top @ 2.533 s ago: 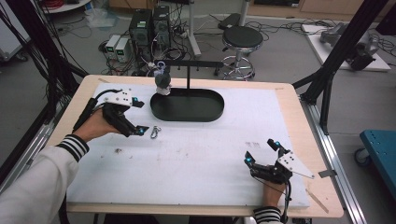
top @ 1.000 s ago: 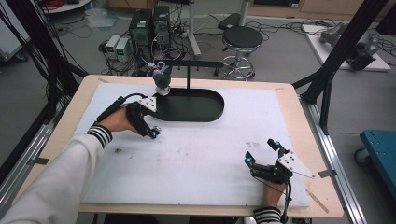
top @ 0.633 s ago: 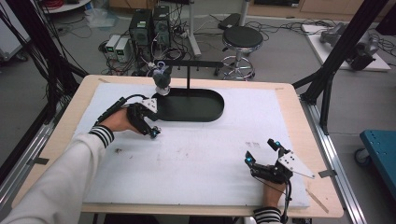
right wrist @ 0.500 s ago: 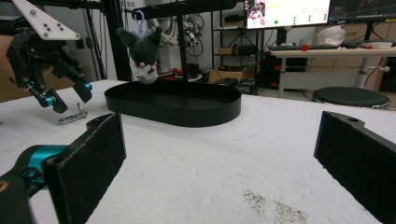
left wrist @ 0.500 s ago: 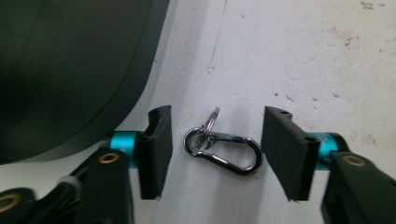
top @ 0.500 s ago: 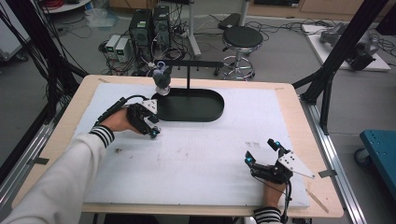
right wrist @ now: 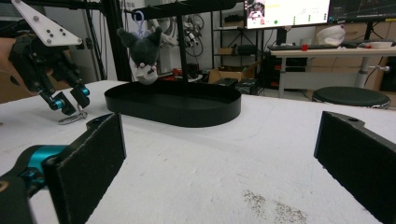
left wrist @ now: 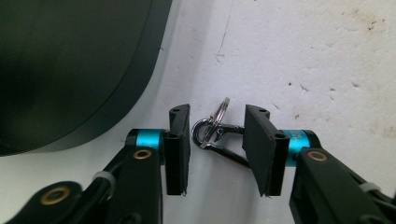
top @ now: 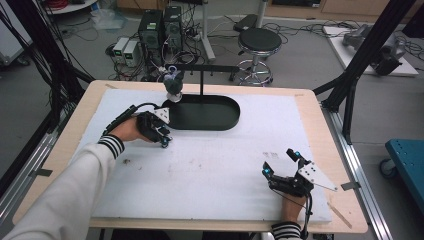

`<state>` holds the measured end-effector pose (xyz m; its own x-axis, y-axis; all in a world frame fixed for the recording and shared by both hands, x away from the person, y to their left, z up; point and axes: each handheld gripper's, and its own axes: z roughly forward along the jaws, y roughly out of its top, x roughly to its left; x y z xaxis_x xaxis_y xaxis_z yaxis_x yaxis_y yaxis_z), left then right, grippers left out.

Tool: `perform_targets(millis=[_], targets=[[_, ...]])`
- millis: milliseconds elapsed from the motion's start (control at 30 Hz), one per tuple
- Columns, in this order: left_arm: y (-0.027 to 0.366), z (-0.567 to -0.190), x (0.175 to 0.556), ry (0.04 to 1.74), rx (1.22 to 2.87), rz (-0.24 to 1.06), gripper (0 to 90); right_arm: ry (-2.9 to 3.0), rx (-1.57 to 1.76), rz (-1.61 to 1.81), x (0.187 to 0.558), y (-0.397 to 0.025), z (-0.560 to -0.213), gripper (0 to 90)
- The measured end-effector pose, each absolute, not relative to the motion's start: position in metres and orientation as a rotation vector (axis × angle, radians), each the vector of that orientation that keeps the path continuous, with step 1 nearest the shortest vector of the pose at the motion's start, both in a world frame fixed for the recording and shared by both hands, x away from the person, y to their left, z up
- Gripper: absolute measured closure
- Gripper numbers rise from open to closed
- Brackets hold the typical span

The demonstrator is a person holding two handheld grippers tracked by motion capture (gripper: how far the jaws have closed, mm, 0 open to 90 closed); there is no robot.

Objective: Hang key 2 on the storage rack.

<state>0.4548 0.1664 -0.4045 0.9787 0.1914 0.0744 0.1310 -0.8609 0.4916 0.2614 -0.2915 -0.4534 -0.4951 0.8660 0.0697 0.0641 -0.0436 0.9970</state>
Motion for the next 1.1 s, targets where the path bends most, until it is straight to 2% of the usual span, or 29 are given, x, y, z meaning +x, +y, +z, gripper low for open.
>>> perform_targets(millis=[233, 467, 1100], targets=[[0.1664, -0.4045, 0.4558, 0.215, 2.634, 0.178, 74.4, 1.596, 1.002, 1.608, 0.2614, -0.2916, -0.4534, 1.3], [0.1652, -0.4062, 0.4554, 0.223, 2.628, 0.189, 80.2, 1.595, 1.006, 1.614, 0.2613, -0.2916, -0.4534, 1.3], [0.1649, -0.405, 0.4556, 0.234, 2.617, 0.185, 87.3, 1.595, 1.006, 1.614, 0.2613, -0.2916, -0.4534, 1.3]])
